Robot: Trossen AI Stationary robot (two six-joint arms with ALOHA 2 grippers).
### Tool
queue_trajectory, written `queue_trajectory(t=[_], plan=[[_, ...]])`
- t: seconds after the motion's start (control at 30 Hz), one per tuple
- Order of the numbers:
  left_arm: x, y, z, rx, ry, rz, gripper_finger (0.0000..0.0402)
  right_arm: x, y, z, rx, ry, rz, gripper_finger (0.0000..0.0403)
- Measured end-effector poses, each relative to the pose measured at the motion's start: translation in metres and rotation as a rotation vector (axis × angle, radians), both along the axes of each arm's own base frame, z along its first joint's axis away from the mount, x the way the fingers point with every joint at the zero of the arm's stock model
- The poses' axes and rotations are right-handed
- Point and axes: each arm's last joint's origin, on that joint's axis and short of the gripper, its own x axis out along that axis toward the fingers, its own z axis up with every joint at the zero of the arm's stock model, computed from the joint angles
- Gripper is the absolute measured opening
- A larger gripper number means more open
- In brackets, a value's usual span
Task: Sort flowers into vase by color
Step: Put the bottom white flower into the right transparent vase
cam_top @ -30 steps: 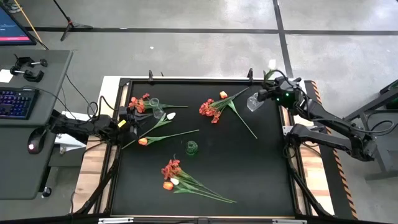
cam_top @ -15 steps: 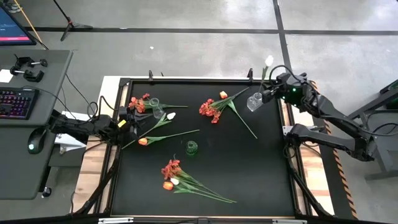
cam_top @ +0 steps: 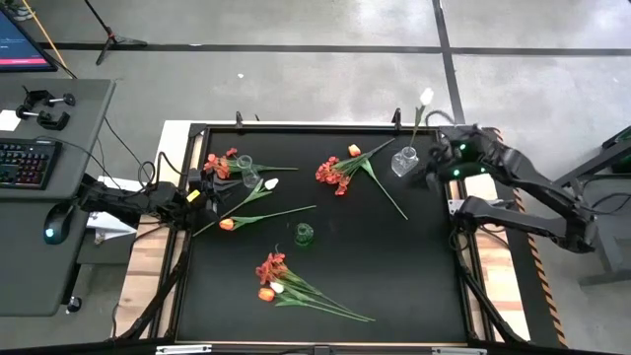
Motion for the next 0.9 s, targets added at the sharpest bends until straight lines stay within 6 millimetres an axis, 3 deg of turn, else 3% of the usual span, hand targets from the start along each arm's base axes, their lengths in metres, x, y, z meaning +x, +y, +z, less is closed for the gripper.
queue_trajectory(t=[0.2, 0.33, 0.43, 0.73, 0.9], plan=[[0.000, 0.000, 0.000, 0.000, -0.001, 0.000, 0.0000, 0.031, 0.033, -0.027, 0.222, -0.068, 0.183, 0.0193], [0.000, 0.000, 0.000, 0.000, -0.001, 0.000, 0.0000, 0.060, 0.067, -0.024, 0.268, -0.227, 0.218, 0.0193], [0.000, 0.000, 0.000, 0.000, -0.001, 0.000, 0.0000, 0.081, 0.095, -0.022, 0.254, -0.253, 0.192, 0.0193], [0.000, 0.000, 0.000, 0.000, 0.000, 0.000, 0.0000, 0.162, 0.187, -0.026, 0.207, -0.025, 0.267, 0.0193], [0.000, 0.000, 0.000, 0.000, -0.001, 0.000, 0.0000, 0.205, 0.230, -0.033, 0.079, 0.142, 0.419, 0.0193]])
